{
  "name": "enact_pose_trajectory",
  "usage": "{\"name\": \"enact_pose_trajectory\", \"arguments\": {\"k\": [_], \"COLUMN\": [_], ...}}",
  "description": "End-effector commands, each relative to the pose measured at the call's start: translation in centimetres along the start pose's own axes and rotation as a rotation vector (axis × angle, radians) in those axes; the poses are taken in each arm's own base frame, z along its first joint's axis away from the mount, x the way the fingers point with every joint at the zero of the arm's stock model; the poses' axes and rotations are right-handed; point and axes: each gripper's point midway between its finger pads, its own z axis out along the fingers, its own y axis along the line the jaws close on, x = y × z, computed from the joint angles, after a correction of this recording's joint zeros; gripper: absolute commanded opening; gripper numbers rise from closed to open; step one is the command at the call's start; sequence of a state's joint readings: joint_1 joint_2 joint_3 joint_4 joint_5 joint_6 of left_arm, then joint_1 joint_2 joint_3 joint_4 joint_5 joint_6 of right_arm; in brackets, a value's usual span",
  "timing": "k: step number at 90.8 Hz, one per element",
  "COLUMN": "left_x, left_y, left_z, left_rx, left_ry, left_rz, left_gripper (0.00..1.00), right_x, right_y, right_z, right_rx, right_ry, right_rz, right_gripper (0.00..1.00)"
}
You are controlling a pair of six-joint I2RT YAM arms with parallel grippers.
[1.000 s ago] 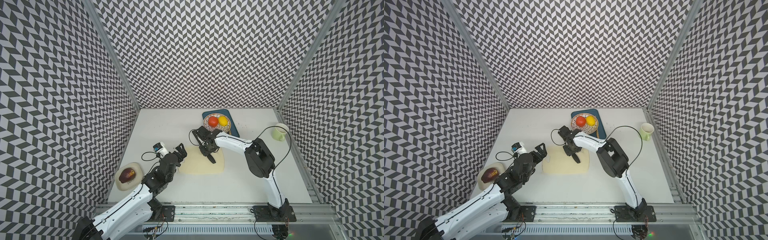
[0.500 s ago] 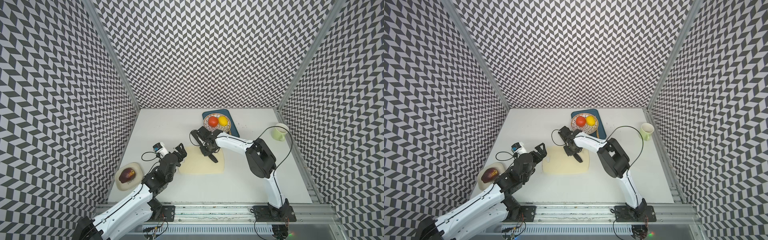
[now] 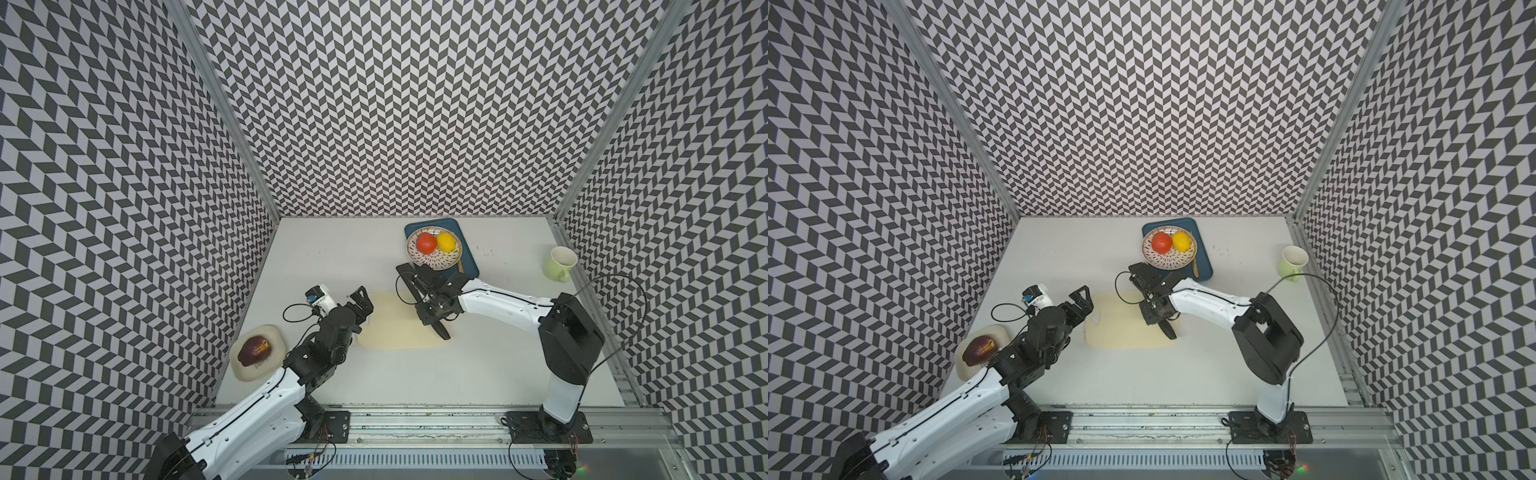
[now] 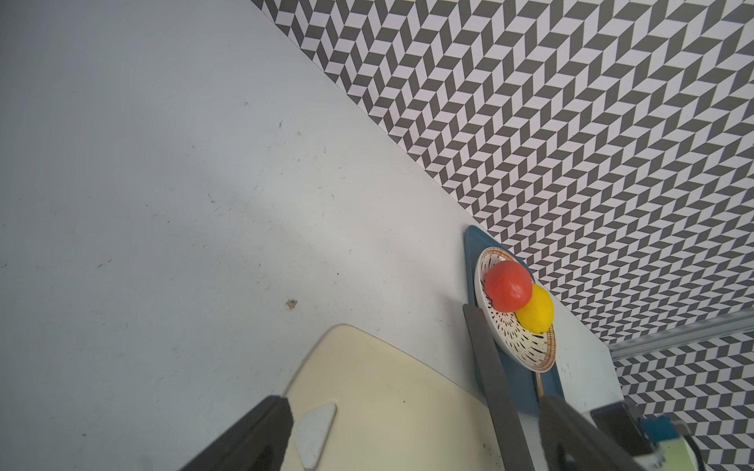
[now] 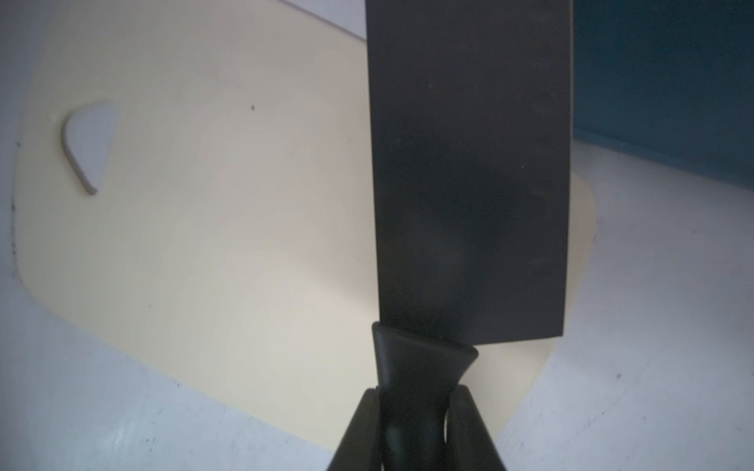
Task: Align the knife with the edge of the cutting board
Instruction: Pick up the knife from the work surface, then place the knife at the edge of the cutting board.
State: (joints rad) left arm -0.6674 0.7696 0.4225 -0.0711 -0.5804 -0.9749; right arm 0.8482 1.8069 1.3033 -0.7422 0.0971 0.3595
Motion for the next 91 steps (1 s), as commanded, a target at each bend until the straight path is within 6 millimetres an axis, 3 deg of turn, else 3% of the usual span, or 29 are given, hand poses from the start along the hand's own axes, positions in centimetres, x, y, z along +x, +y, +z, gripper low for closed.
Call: {"name": "enact_pose_trajectory", "arguments": {"k": [1,20,53,91], "left_x": [0.1,0.2,0.8,1.4], "left_y": [0.7,0.3,-0.5,-0.4], "left_z": [-0.2,-0.9,-1.6,-1.9], "left_rx": [-0.017,-0.008,0.048,0.059], "left_ry": [-0.005,0.010,0.040,0.042], "left_rz": [-0.009,-0.031,-0.059,-0.063], "left_gripper": [1.00,1.00,1.00,1.00], "right_x": [-0.2,3.0,6.3,7.2], "right_y": [0.5,1.3,3.3,2.6], "right_z": [-1.6,-2.3,-0.6,-0.1], "right_rx": [0.002,-0.030,-0.077,-0.024], "right_ry": [-0.107,-0.150,-0.128,-0.116], "right_rz": [0.072,0.184,0.392,0.504], "right_gripper": [0.18,0.19,0.18,0.18]}}
